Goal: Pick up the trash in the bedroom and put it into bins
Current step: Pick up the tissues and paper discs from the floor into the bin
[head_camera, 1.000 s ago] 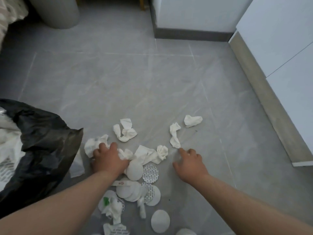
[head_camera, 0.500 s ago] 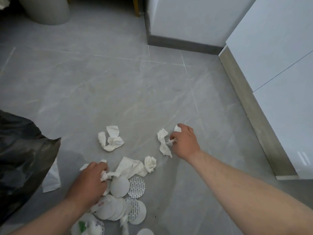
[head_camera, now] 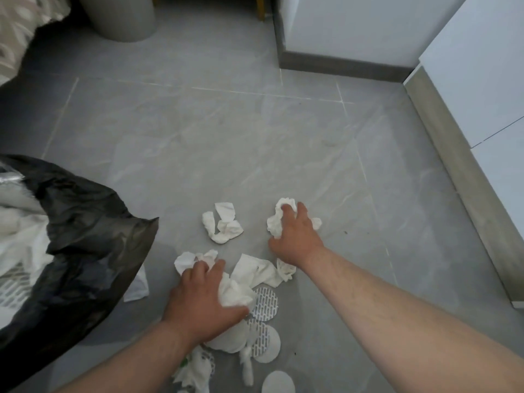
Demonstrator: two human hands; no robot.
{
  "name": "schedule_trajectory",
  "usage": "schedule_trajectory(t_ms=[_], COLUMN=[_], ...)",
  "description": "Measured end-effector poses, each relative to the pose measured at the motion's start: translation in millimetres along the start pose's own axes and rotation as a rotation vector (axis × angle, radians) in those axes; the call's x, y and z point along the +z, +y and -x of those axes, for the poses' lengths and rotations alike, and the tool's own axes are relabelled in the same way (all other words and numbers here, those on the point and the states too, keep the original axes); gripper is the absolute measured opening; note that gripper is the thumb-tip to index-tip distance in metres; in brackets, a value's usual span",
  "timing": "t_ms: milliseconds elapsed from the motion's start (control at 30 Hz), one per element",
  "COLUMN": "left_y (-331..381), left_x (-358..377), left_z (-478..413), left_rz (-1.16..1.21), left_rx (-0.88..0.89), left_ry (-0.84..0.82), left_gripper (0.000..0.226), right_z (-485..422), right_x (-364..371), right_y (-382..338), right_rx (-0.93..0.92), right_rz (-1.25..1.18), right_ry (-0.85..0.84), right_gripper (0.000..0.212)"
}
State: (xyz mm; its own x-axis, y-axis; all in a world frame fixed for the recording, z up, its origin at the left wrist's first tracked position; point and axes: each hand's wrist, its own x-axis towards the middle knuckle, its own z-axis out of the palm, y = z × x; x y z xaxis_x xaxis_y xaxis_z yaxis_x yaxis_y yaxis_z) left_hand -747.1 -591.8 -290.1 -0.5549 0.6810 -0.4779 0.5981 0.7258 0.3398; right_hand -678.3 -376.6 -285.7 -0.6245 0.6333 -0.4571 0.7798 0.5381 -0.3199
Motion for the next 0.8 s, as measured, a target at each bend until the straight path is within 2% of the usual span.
schedule_trajectory(t_ms=[67,133,200,300,367,500,567,700,733,800], left_y=[2,1,-2,-4,-3,-3,-7,-7,-6,-2], left_x=[2,8,14,18,18,16,17,11,8,-2], left_z=[2,2,0,-3,-5,-9,-12,-12,-11,-6], left_rz=[-0.089,-0.166,-0.200,-0.115,-0.036,0.133,0.193,0.323,0.354,0.408], left_rx=[0.024,0.061,0.110,0.135,0.140,0.084,0.055,0.075,0.056,0.011], left_ry=[-0.012,-0.019,0.034,0.034,-0.002,-0.009,-0.009,-0.033,-0.033,-0.036], left_gripper=[0.109,0.099,0.080,0.047,0.033,0.018,0.013,0.005,0.012,0.019], right_z=[-4,-7,-5,10,22,52,64,69,68,68], right_x=[-2,-1,4,12,16,29,41,54,53,41], right_y=[-9,-13,-13,-8,-5,-1,-1,-5,-6,-8], right_rx=[-0.054,-0.099,-0.138,-0.174,-0.177,-0.204,-0.214,-0.191,-0.192,-0.140], right_rz=[0.167,0.299,0.343,0.283,0.227,0.234,0.194,-0.032,-0.095,-0.183], right_ry=[-0.129,-0.195,-0.201,-0.198,-0.213,-0.260,-0.215,-0.163,-0.161,-0.158], right_gripper=[0.095,0.091,0.080,0.073,0.069,0.083,0.070,0.015,0.002,0.026])
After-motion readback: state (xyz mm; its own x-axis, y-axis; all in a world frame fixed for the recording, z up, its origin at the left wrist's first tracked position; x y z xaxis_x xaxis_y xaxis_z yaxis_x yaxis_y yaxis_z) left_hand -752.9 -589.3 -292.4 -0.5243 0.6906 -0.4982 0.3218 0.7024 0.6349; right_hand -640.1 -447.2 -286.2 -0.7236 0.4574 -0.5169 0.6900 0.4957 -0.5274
